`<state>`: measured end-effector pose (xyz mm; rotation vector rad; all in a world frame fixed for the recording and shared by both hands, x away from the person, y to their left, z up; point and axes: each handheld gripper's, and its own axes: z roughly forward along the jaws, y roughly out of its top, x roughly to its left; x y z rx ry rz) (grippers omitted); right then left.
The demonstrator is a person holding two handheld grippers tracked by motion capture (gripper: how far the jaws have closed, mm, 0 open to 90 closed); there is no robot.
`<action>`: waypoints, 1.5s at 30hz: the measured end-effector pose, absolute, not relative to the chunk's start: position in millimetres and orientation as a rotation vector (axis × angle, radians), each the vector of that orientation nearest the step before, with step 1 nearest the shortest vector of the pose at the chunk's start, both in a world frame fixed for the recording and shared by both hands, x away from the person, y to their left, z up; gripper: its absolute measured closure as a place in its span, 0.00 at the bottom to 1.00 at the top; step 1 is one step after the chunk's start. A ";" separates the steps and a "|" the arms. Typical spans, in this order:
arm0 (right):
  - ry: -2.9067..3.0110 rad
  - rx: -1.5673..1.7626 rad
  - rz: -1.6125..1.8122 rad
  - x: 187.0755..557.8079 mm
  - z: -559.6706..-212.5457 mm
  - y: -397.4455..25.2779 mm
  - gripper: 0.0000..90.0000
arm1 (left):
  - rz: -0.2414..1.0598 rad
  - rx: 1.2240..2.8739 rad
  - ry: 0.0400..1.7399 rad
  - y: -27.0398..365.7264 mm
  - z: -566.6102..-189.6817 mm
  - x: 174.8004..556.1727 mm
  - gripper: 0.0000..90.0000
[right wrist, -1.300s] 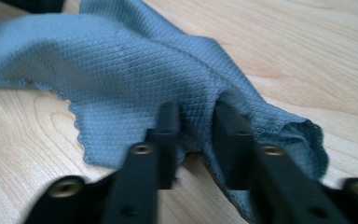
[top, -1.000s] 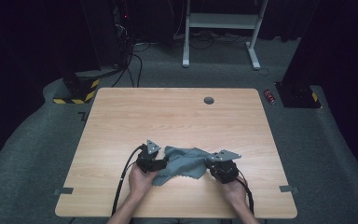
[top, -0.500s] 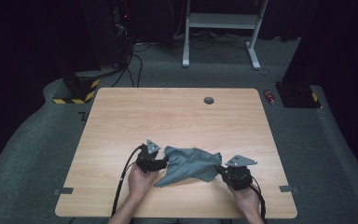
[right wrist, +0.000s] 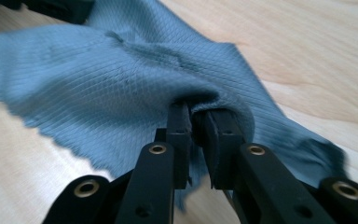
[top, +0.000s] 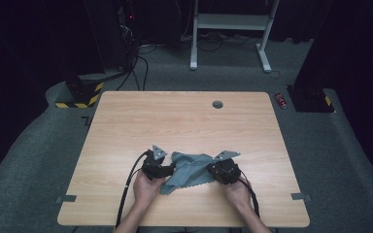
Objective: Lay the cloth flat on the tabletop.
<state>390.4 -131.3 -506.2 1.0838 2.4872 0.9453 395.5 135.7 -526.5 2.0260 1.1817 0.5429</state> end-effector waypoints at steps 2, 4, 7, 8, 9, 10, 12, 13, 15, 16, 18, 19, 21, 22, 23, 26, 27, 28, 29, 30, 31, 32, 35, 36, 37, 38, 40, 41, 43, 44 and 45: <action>2.487 1.069 0.964 389.4 -506.7 -131.1 0.86 | 0.543 2.027 1.182 135.7 -526.5 395.5 0.40; 2.465 1.066 1.002 383.8 -503.4 -135.6 0.86 | 0.543 2.027 1.181 135.7 -526.5 395.5 0.40; 2.447 1.042 1.022 374.1 -498.7 -145.5 0.85 | 0.542 2.027 1.182 135.6 -526.5 395.4 0.40; 2.449 1.037 1.029 371.1 -498.3 -148.5 0.85 | 0.543 2.027 1.182 135.6 -526.5 395.4 0.40; 2.451 1.031 1.028 368.7 -498.6 -150.9 0.85 | 0.544 2.026 1.183 135.6 -526.5 395.5 0.40; 2.462 1.026 1.011 365.9 -501.3 -152.7 0.85 | 0.544 2.026 1.183 135.7 -526.5 395.6 0.39; 2.467 1.025 1.003 365.2 -503.1 -152.5 0.85 | 0.544 2.026 1.183 135.7 -526.5 395.6 0.39; 2.470 1.019 0.999 365.1 -504.9 -151.7 0.85 | 0.544 2.026 1.183 135.6 -526.6 395.6 0.39; 2.482 1.011 0.991 365.7 -507.5 -148.5 0.86 | 0.544 2.026 1.183 135.6 -526.5 395.6 0.39; 2.488 1.009 0.985 365.7 -508.9 -146.2 0.87 | 0.544 2.026 1.183 135.6 -526.6 395.6 0.39; 2.511 0.992 0.959 366.2 -512.7 -142.8 0.91 | 0.545 2.027 1.183 135.6 -526.6 395.5 0.39; 2.504 0.982 0.957 364.8 -513.8 -142.4 0.94 | 0.545 2.027 1.183 135.6 -526.5 395.5 0.39; 2.518 0.963 0.945 361.0 -512.9 -145.0 0.99 | 0.545 2.026 1.184 135.6 -526.6 395.5 0.39; 2.518 0.963 0.945 361.0 -512.9 -145.0 0.99 | 0.545 2.026 1.184 135.6 -526.6 395.5 0.39; 2.525 0.959 0.942 358.7 -512.6 -146.7 0.99 | 0.545 2.026 1.184 135.6 -526.6 395.5 0.39; 2.541 0.944 0.921 349.7 -511.0 -154.8 1.00 | 0.545 2.026 1.184 135.7 -526.6 395.6 0.39; 2.539 0.952 0.918 346.1 -510.8 -158.3 1.00 | 0.543 2.028 1.184 135.8 -526.5 395.6 0.39; 2.538 0.957 0.914 343.1 -510.5 -162.4 1.00 | 0.545 2.026 1.184 135.7 -526.5 395.6 0.39; 2.538 0.958 0.905 341.2 -510.1 -165.6 0.99 | 0.544 2.028 1.184 135.8 -526.4 395.6 0.39; 2.527 0.982 0.898 336.5 -509.7 -172.6 0.99 | 0.544 2.028 1.184 135.8 -526.5 395.7 0.39; 2.527 0.982 0.898 336.5 -509.7 -172.6 0.99 | 0.544 2.028 1.185 135.8 -526.5 395.6 0.39; 2.518 0.997 0.898 334.4 -509.2 -176.4 0.99 | 0.544 2.027 1.185 135.8 -526.5 395.7 0.39; 2.474 1.024 0.950 333.2 -505.7 -182.1 0.92 | 0.545 2.027 1.187 136.0 -526.4 395.6 0.40; 2.437 1.039 0.974 334.9 -502.2 -183.6 0.89 | 0.546 2.026 1.189 136.0 -526.4 395.6 0.40; 2.409 1.050 1.002 337.8 -498.9 -185.1 0.87 | 0.548 2.024 1.189 136.0 -526.4 395.8 0.40; 2.389 1.065 1.021 340.4 -496.2 -186.0 0.86 | 0.548 2.023 1.190 136.1 -526.4 395.9 0.41; 2.309 1.115 1.039 360.2 -488.2 -188.5 0.79 | 0.546 2.018 1.192 136.2 -526.3 396.1 0.45; 2.299 1.141 1.029 366.2 -487.7 -189.0 0.77 | 0.528 2.007 1.193 136.4 -526.1 396.5 0.46; 2.289 1.177 1.000 376.7 -487.9 -189.4 0.75 | 0.520 2.001 1.192 136.7 -526.0 397.2 0.47; 2.291 1.213 0.962 391.9 -490.3 -190.3 0.72 | 0.510 1.993 1.195 137.0 -525.8 397.9 0.48; 2.291 1.213 0.962 391.9 -490.3 -190.3 0.72 | 0.492 1.979 1.204 137.3 -525.7 398.8 0.48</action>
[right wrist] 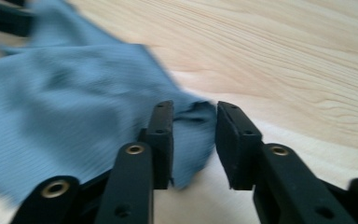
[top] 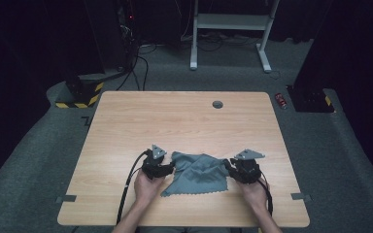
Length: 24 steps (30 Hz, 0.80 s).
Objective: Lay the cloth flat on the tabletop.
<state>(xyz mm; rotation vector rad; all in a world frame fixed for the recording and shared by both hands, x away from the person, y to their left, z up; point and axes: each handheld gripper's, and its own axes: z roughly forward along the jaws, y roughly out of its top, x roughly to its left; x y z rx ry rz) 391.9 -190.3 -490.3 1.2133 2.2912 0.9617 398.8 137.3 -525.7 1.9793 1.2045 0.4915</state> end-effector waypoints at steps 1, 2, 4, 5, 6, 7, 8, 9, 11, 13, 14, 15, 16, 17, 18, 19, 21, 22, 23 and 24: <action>2.301 1.239 0.937 401.3 -493.8 -190.6 0.72 | 0.471 1.967 1.211 138.2 -525.3 400.1 0.49; 2.301 1.239 0.937 401.3 -493.8 -190.6 0.72 | 0.452 1.960 1.215 138.9 -524.4 401.2 0.49; 2.327 1.258 0.899 408.2 -500.4 -189.8 0.73 | 0.449 1.973 1.202 135.4 -518.1 403.5 0.49; 2.334 1.275 0.893 409.4 -502.4 -190.1 0.73 | 0.449 1.973 1.202 135.4 -518.1 403.5 0.49; 2.334 1.275 0.893 409.4 -502.4 -190.1 0.73 | 0.446 1.971 1.191 133.7 -515.7 404.0 0.49; 2.336 1.286 0.890 410.5 -504.0 -191.2 0.75 | 0.442 1.970 1.183 132.7 -514.1 404.8 0.49; 2.339 1.293 0.890 411.2 -505.0 -192.2 0.76 | 0.438 1.964 1.173 131.9 -512.6 406.3 0.51; 2.345 1.315 0.900 413.2 -507.1 -195.2 0.80 | 0.414 2.007 1.169 129.3 -512.0 412.3 0.54; 2.347 1.328 0.904 413.7 -507.7 -196.2 0.82 | 0.395 2.013 1.161 128.2 -512.8 414.8 0.58; 2.361 1.330 0.913 416.0 -509.4 -197.7 0.92 | 0.358 2.013 1.156 128.5 -515.8 418.5 0.73; 2.362 1.331 0.921 416.2 -509.6 -197.4 0.96 | 0.323 2.019 1.161 128.7 -518.0 420.6 0.79; 2.364 1.325 0.924 416.8 -509.6 -197.0 0.98 | 0.289 2.037 1.147 128.3 -518.6 423.4 0.84; 2.363 1.322 0.925 417.4 -509.5 -196.1 0.99 | 0.279 2.044 1.135 127.5 -517.4 424.3 0.89; 2.363 1.322 0.925 417.4 -509.5 -196.1 0.99 | 0.279 2.044 1.135 127.5 -517.4 424.3 0.93; 2.362 1.318 0.922 418.1 -508.8 -195.3 0.99 | 0.285 2.051 1.118 126.7 -515.0 425.2 0.93; 2.350 1.309 0.928 420.3 -505.6 -193.8 0.99 | 0.290 2.035 1.094 126.6 -508.1 426.9 0.97; 2.332 1.291 0.949 422.2 -499.4 -192.1 0.99 | 0.299 2.036 1.080 127.0 -498.3 430.0 0.97; 2.332 1.291 0.949 422.2 -499.4 -192.1 0.99 | 0.299 2.036 1.080 127.0 -498.3 430.0 0.97; 2.312 1.260 0.975 423.0 -490.8 -188.9 0.99 | 0.315 2.013 1.066 129.0 -487.3 431.4 0.98; 2.312 1.260 0.975 423.0 -490.8 -188.9 0.99 | 0.315 2.013 1.066 129.0 -487.3 431.4 0.98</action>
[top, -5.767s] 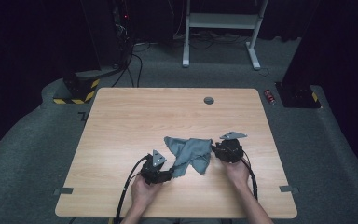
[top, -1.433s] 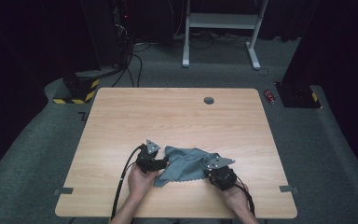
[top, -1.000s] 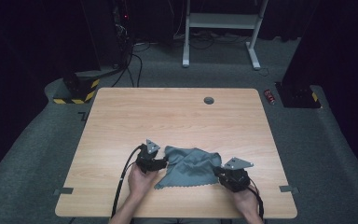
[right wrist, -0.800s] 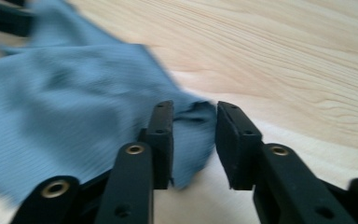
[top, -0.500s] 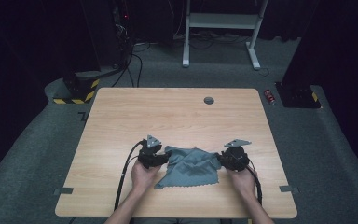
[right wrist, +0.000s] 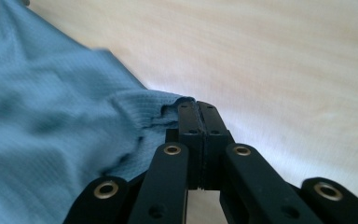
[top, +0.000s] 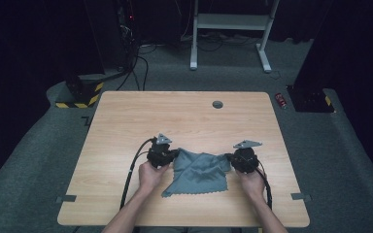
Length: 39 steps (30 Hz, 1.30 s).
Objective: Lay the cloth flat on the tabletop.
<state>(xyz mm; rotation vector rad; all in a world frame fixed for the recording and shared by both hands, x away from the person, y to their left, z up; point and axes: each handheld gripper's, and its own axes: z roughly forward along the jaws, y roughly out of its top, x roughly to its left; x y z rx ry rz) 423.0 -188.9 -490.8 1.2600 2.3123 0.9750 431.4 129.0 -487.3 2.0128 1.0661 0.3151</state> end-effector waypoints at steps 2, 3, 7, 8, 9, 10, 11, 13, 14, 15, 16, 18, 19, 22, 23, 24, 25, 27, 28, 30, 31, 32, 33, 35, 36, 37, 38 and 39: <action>2.285 1.192 1.014 422.0 -475.4 -182.4 0.99 | 0.347 1.961 1.046 134.0 -473.1 428.7 0.98; 2.277 1.166 1.029 421.0 -470.4 -180.1 0.99 | 0.347 1.961 1.046 134.0 -473.1 428.7 0.98; 2.286 1.031 1.113 410.3 -457.6 -167.5 0.99 | 0.392 1.973 1.002 138.2 -472.3 412.5 0.98; 2.286 1.031 1.113 410.3 -457.6 -167.5 0.99 | 0.392 1.973 1.002 138.2 -472.3 412.5 0.97; 2.306 0.993 1.119 406.5 -457.3 -163.4 0.99 | 0.389 1.990 0.991 138.5 -475.4 408.0 0.97; 2.330 0.952 1.118 402.4 -458.1 -158.7 0.99 | 0.383 2.004 0.984 138.8 -479.3 403.9 0.97; 2.352 0.908 1.110 397.8 -460.2 -154.2 0.99 | 0.374 2.014 0.982 139.1 -483.4 399.9 0.97; 2.415 0.852 1.088 389.2 -467.8 -146.2 0.99 | 0.370 2.039 0.975 139.7 -491.6 391.9 0.97; 2.443 0.831 1.069 385.6 -473.3 -142.6 0.99 | 0.363 2.049 0.974 140.1 -495.6 388.3 0.97; 2.499 0.805 1.022 379.8 -485.5 -137.5 0.99 | 0.357 2.058 0.972 140.4 -499.3 384.8 0.96; 2.499 0.805 1.022 379.8 -485.5 -137.5 0.99 | 0.357 2.067 0.969 140.5 -502.8 381.6 0.96; 2.540 0.802 0.984 375.3 -496.4 -135.5 0.98 | 0.351 2.086 0.968 141.5 -508.8 376.0 0.96; 2.570 0.797 0.974 372.6 -503.6 -137.3 0.96 | 0.348 2.096 0.967 142.5 -511.4 374.2 0.95; 2.581 0.816 0.975 370.4 -506.7 -141.4 0.93 | 0.345 2.103 0.985 145.6 -518.0 370.3 0.95; 2.580 0.823 0.982 369.7 -507.1 -144.0 0.92 | 0.345 2.101 0.989 146.8 -520.1 369.6 0.94; 2.579 0.835 0.990 368.9 -506.2 -146.9 0.91 | 0.353 2.096 0.994 147.8 -522.4 368.7 0.93; 2.563 0.857 1.025 367.5 -502.2 -152.9 0.87 | 0.353 2.069 1.000 150.0 -524.5 366.2 0.93; 2.548 0.864 1.055 366.8 -499.5 -156.1 0.86 | 0.360 2.067 0.996 150.8 -524.8 365.8 0.93; 2.531 0.874 1.088 365.7 -496.1 -159.2 0.85 | 0.354 2.063 0.998 150.8 -525.0 365.1 0.92; 2.494 0.891 1.129 364.7 -488.7 -164.4 0.85 | 0.355 2.069 0.997 150.8 -524.1 364.7 0.90; 2.459 0.917 1.152 366.0 -482.4 -168.5 0.85 | 0.353 2.056 1.003 151.0 -521.3 363.8 0.85; 2.443 0.944 1.161 367.8 -480.4 -170.0 0.85 | 0.353 2.056 1.003 151.0 -521.3 363.8 0.81; 2.443 0.944 1.161 367.8 -480.4 -170.0 0.85 | 0.355 2.042 1.006 151.4 -518.6 363.4 0.81; 2.420 0.998 1.170 373.2 -479.0 -171.6 0.84 | 0.358 2.010 1.009 151.2 -511.3 362.9 0.73; 2.411 1.021 1.168 375.8 -479.2 -170.9 0.82 | 0.364 1.996 1.007 150.3 -507.4 363.2 0.68; 2.409 1.050 1.176 380.5 -480.0 -166.7 0.77 | 0.366 1.990 1.003 148.6 -503.5 364.1 0.61; 2.409 1.050 1.176 380.5 -480.0 -166.7 0.77 | 0.374 1.998 0.991 146.7 -500.0 365.7 0.61; 2.410 1.058 1.187 382.0 -480.3 -162.9 0.74 | 0.380 1.998 0.983 143.6 -497.5 367.6 0.59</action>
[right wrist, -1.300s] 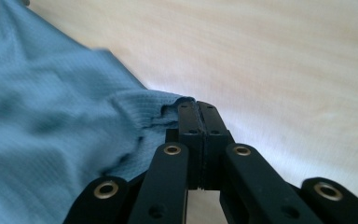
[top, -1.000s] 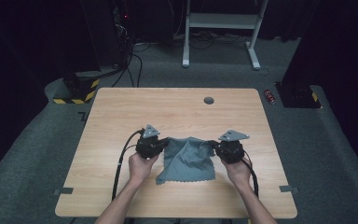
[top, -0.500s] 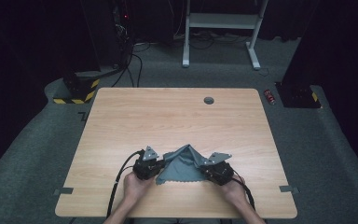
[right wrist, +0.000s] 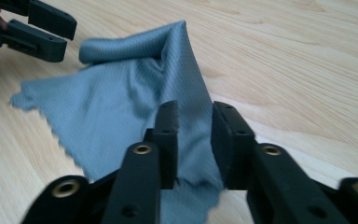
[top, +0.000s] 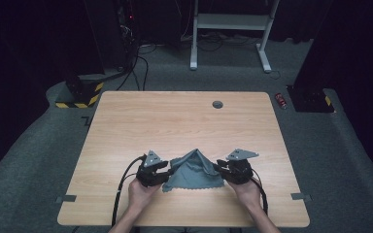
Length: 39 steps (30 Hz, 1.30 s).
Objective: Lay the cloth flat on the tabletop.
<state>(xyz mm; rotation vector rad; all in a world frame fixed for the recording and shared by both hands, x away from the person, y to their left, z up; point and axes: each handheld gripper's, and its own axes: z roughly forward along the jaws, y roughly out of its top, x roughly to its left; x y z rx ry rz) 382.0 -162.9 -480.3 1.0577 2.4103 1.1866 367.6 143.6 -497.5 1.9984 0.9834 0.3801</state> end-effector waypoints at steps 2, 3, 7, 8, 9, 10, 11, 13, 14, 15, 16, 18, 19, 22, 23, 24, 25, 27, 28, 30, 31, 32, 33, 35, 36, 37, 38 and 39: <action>2.419 1.053 1.198 384.0 -480.3 -153.7 0.69 | 0.401 2.011 0.971 136.9 -494.5 373.1 0.57; 2.431 1.046 1.196 385.5 -480.4 -148.9 0.67 | 0.401 2.018 0.972 132.6 -494.4 376.5 0.57; 2.461 1.056 1.129 395.0 -488.0 -131.8 0.82 | 0.397 2.088 0.963 117.7 -500.3 389.0 0.74; 2.470 1.040 1.100 395.5 -489.9 -129.5 0.87 | 0.387 2.121 0.947 113.8 -503.9 391.8 0.79; 2.470 1.040 1.100 395.5 -489.9 -129.5 0.87 | 0.387 2.121 0.947 113.8 -503.9 391.8 0.84; 2.480 1.003 1.064 393.8 -492.0 -126.4 0.95 | 0.374 2.125 0.944 113.1 -505.1 391.7 0.88; 2.480 1.003 1.064 393.8 -492.0 -126.4 0.95 | 0.369 2.127 0.938 113.4 -505.3 391.1 0.88; 2.477 0.980 1.058 389.1 -491.0 -126.1 0.98 | 0.367 2.125 0.929 115.7 -503.5 387.6 0.94; 2.474 0.958 1.054 386.4 -489.8 -126.8 0.98 | 0.368 2.125 0.921 117.6 -502.3 385.3 0.96; 2.471 0.934 1.047 383.3 -488.2 -127.6 0.99 | 0.369 2.126 0.913 119.7 -501.4 382.7 0.97; 2.469 0.895 1.026 376.0 -485.8 -129.7 0.99 | 0.371 2.132 0.908 122.1 -500.7 379.6 0.97; 2.474 0.872 1.013 372.5 -485.5 -131.1 0.99 | 0.369 2.139 0.900 127.6 -501.8 373.1 0.98; 2.485 0.855 1.000 369.1 -486.2 -132.4 0.99 | 0.361 2.143 0.901 130.4 -503.9 370.0 0.98; 2.536 0.816 0.945 362.6 -495.8 -135.9 0.98 | 0.327 2.182 0.906 138.1 -512.4 364.4 0.97; 2.560 0.815 0.945 360.0 -502.3 -138.5 0.95 | 0.317 2.184 0.912 139.5 -514.7 362.7 0.93; 2.562 0.816 0.956 359.0 -503.5 -140.1 0.92 | 0.300 2.172 0.915 142.4 -516.0 360.1 0.91; 2.562 0.816 0.956 359.0 -503.5 -140.1 0.92 | 0.300 2.172 0.915 142.4 -516.0 360.1 0.89; 2.559 0.828 0.984 357.2 -502.0 -144.4 0.87 | 0.295 2.148 0.925 144.2 -513.6 358.6 0.82; 2.532 0.853 1.018 356.5 -497.8 -150.1 0.85 | 0.308 2.118 0.936 146.9 -508.8 358.5 0.79; 2.493 0.895 1.033 357.7 -492.5 -157.1 0.83 | 0.313 2.099 0.945 148.5 -506.2 359.0 0.75; 2.493 0.895 1.033 357.7 -492.5 -157.1 0.83 | 0.325 2.084 0.953 150.3 -503.7 360.2 0.75; 2.450 0.949 1.041 361.3 -488.0 -165.2 0.81 | 0.335 2.072 0.970 151.7 -501.7 361.8 0.70; 2.450 0.949 1.041 361.3 -488.0 -165.2 0.81 | 0.337 2.063 0.987 153.2 -500.5 364.0 0.70; 2.417 1.011 1.050 365.4 -485.4 -173.1 0.78 | 0.317 2.041 1.024 155.9 -501.0 369.6 0.66; 2.398 1.066 1.055 369.4 -485.0 -179.5 0.76 | 0.289 2.039 1.076 158.3 -505.1 375.9 0.63; 2.398 1.066 1.055 369.4 -485.0 -179.5 0.76 | 0.289 2.039 1.076 158.3 -505.1 375.9 0.62; 2.391 1.128 1.063 373.8 -486.8 -184.3 0.73 | 0.285 2.050 1.121 159.0 -509.8 380.2 0.61; 2.391 1.128 1.063 373.8 -486.8 -184.3 0.73 | 0.285 2.050 1.121 159.0 -509.8 380.2 0.61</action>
